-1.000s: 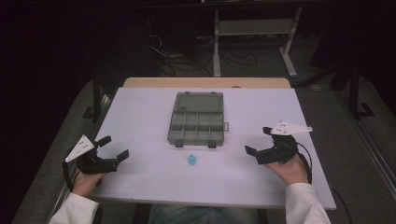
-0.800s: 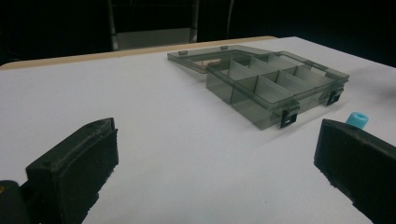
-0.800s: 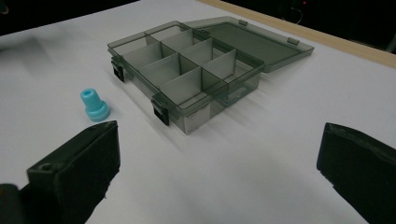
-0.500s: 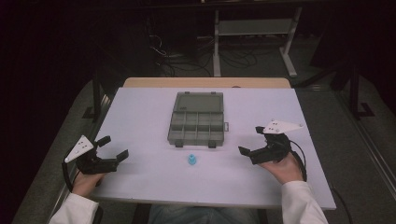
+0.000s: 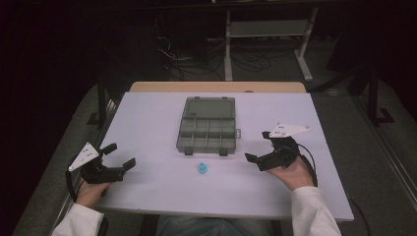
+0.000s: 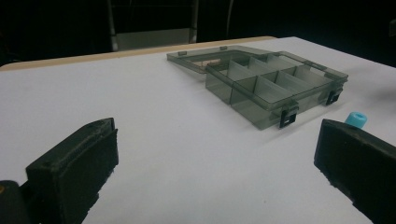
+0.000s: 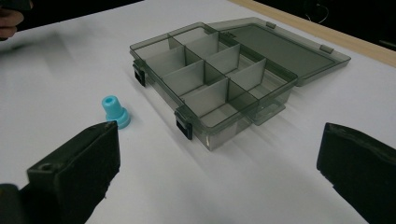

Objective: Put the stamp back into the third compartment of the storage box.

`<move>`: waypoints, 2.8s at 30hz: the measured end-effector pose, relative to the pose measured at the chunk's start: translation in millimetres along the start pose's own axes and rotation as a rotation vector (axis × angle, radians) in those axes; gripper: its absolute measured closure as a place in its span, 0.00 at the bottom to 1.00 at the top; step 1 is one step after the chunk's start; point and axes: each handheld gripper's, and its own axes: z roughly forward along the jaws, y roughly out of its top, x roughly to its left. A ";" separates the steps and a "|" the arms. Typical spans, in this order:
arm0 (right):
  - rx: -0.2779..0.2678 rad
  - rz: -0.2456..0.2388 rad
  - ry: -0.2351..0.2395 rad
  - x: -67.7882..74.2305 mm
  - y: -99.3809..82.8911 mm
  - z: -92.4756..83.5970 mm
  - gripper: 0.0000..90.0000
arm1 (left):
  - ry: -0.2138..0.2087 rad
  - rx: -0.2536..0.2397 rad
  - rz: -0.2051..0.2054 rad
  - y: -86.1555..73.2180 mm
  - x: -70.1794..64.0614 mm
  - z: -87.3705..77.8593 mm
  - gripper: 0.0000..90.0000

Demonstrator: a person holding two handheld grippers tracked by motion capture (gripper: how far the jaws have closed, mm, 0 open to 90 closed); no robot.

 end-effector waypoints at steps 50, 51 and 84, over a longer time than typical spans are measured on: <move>0.087 -0.055 0.099 21.6 19.5 47.7 0.00 | -0.001 0.006 0.000 0.0 -0.6 -0.2 0.00; 0.090 -0.051 0.098 22.3 19.8 48.3 0.00 | 0.001 0.006 -0.001 0.0 -0.6 -0.3 0.00; 0.153 -0.098 0.157 40.9 30.7 82.6 0.00 | -0.003 0.012 0.008 0.3 -0.2 -0.6 0.00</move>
